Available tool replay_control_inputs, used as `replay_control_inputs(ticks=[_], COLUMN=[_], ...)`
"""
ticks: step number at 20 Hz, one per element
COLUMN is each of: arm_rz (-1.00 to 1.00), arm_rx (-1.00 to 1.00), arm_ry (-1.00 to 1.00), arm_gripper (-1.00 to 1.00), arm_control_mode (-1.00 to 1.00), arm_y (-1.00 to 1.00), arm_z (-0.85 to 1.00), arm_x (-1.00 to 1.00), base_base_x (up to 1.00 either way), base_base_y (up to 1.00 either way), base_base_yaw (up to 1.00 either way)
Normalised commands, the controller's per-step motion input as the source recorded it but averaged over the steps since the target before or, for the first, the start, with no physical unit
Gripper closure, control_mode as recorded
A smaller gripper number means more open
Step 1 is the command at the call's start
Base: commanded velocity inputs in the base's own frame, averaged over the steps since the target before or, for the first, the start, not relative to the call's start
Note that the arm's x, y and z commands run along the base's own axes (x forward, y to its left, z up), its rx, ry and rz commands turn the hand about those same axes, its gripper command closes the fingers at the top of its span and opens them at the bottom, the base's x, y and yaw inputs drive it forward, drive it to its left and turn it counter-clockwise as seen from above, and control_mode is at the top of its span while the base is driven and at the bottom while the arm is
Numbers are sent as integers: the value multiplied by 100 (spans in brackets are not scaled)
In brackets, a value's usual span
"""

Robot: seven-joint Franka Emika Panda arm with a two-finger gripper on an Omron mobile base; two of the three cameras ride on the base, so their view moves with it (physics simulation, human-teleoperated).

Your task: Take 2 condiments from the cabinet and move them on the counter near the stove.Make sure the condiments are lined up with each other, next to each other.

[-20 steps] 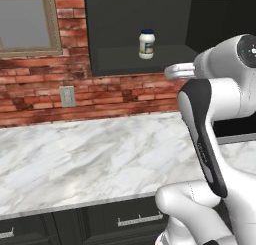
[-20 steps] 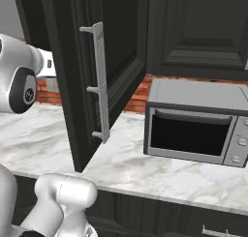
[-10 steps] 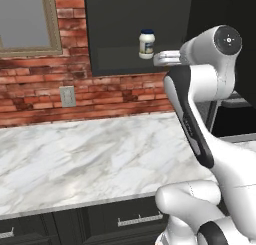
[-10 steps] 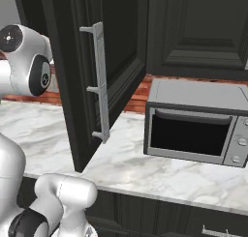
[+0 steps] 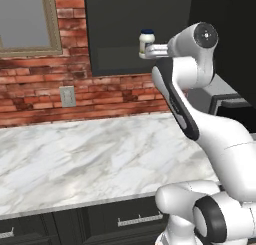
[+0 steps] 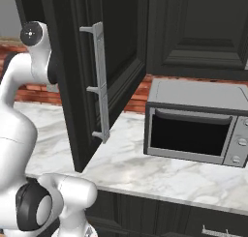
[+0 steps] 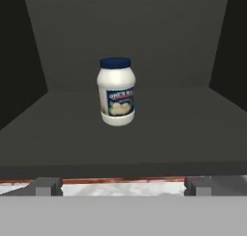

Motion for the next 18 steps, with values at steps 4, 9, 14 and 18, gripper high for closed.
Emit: replay_control_inputs(ticks=[4,9,14,18], arm_rz=[0,0,0,0], arm_rx=[0,0,0,0], arm_ry=[1,6,11,6], arm_gripper=[-100,-100,-100,-100], arm_control_mode=[-100,-100,-100,-100], arm_y=[7,17,2,0], arm_z=[0,0,0,0], arm_x=[67,63,56,51], base_base_x=[0,0,0,0], base_base_y=[0,0,0,0], base_base_yaw=[0,0,0,0])
